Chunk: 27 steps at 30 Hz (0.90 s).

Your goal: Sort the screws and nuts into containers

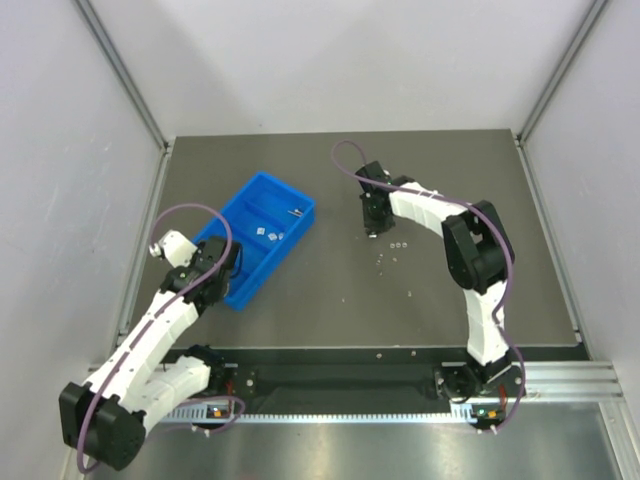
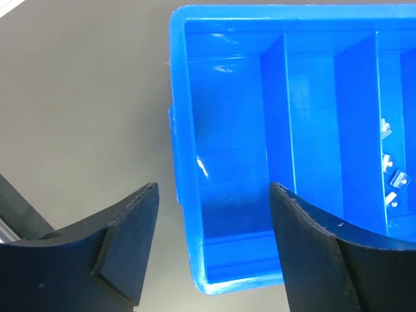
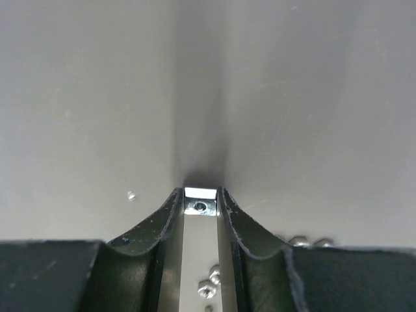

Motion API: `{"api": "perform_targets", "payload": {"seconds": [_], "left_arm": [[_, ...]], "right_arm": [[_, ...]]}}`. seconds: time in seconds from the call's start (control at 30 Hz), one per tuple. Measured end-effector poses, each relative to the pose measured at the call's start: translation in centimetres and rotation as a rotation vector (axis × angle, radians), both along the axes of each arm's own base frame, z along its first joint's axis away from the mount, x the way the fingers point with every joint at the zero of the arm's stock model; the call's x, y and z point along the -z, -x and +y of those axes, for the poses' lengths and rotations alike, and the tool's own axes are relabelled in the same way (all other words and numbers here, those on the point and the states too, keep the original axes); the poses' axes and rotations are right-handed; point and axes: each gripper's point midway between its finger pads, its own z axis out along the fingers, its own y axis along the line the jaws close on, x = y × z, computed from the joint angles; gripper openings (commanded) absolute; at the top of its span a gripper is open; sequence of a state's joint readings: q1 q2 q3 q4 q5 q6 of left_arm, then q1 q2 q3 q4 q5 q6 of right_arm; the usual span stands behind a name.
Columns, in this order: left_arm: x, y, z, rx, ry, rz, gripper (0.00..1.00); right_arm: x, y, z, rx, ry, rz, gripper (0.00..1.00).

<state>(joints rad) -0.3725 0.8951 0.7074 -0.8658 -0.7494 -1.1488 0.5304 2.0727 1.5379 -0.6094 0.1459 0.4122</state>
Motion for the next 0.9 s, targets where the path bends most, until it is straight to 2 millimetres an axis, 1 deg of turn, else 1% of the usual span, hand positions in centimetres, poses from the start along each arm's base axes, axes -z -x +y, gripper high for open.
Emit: {"api": "perform_targets", "payload": {"seconds": [0.03,0.1,0.17,0.23,0.3,0.37,0.43,0.47,0.53,0.57,0.63,0.67,0.7,0.77,0.8,0.87,0.9], "left_arm": [[-0.1,-0.1,0.0,0.004,-0.004,0.003,0.77],[-0.3,-0.4,0.0,0.014,-0.010,0.007,0.77],[-0.8,-1.0,0.0,0.031,-0.017,0.012,0.77],[-1.2,-1.9,0.0,0.051,-0.019,0.014,0.77],[-1.6,-2.5,0.3,0.066,-0.019,0.022,0.77],[-1.8,-3.0,0.7,0.081,-0.019,0.026,0.77],[-1.9,-3.2,1.2,0.096,-0.021,0.034,0.77],[-2.0,-3.2,1.4,0.104,-0.022,0.035,0.77],[-2.2,-3.1,1.7,0.117,-0.024,0.037,0.78],[-2.4,-3.1,1.9,0.126,-0.024,0.034,0.78],[-2.8,-3.0,2.0,0.145,-0.026,0.025,0.78],[-3.0,-3.0,2.0,0.156,-0.030,0.025,0.78],[-3.1,-3.1,2.0,0.165,-0.033,0.025,0.79],[-3.3,-3.2,1.9,0.186,-0.039,0.026,0.79],[-3.4,-3.2,1.9,0.194,-0.045,0.029,0.79],[-3.6,-3.3,2.0,0.201,-0.053,0.030,0.79],[-3.7,-3.3,2.0,0.203,-0.055,0.030,0.79]], "right_arm": [[-0.2,0.1,0.2,-0.006,-0.001,0.005,0.00],[-1.5,0.1,1.2,-0.031,-0.014,0.005,0.00],[-4.4,-0.7,3.5,-0.076,-0.054,-0.041,0.00],[-8.1,-2.2,6.8,-0.130,-0.121,-0.122,0.00],[-12.9,-3.5,11.2,-0.203,-0.216,-0.230,0.00],[-17.3,-4.0,15.5,-0.277,-0.318,-0.328,0.00],[-20.2,-3.3,19.1,-0.351,-0.405,-0.388,0.00],[-20.8,-2.9,20.5,-0.380,-0.436,-0.401,0.00],[-20.6,-2.0,22.8,-0.431,-0.477,-0.401,0.00],[-19.8,-1.6,23.9,-0.454,-0.489,-0.390,0.00],[-17.1,-0.7,25.6,-0.489,-0.489,-0.342,0.00],[-15.7,-0.4,26.1,-0.501,-0.484,-0.318,0.00],[-14.1,-0.1,26.5,-0.511,-0.474,-0.290,0.00],[-11.5,0.5,27.1,-0.524,-0.455,-0.247,0.00],[-10.6,0.7,27.1,-0.526,-0.445,-0.229,0.00],[-9.9,0.8,27.2,-0.531,-0.436,-0.218,0.02],[-9.8,0.9,27.2,-0.533,-0.435,-0.218,0.03]]}}
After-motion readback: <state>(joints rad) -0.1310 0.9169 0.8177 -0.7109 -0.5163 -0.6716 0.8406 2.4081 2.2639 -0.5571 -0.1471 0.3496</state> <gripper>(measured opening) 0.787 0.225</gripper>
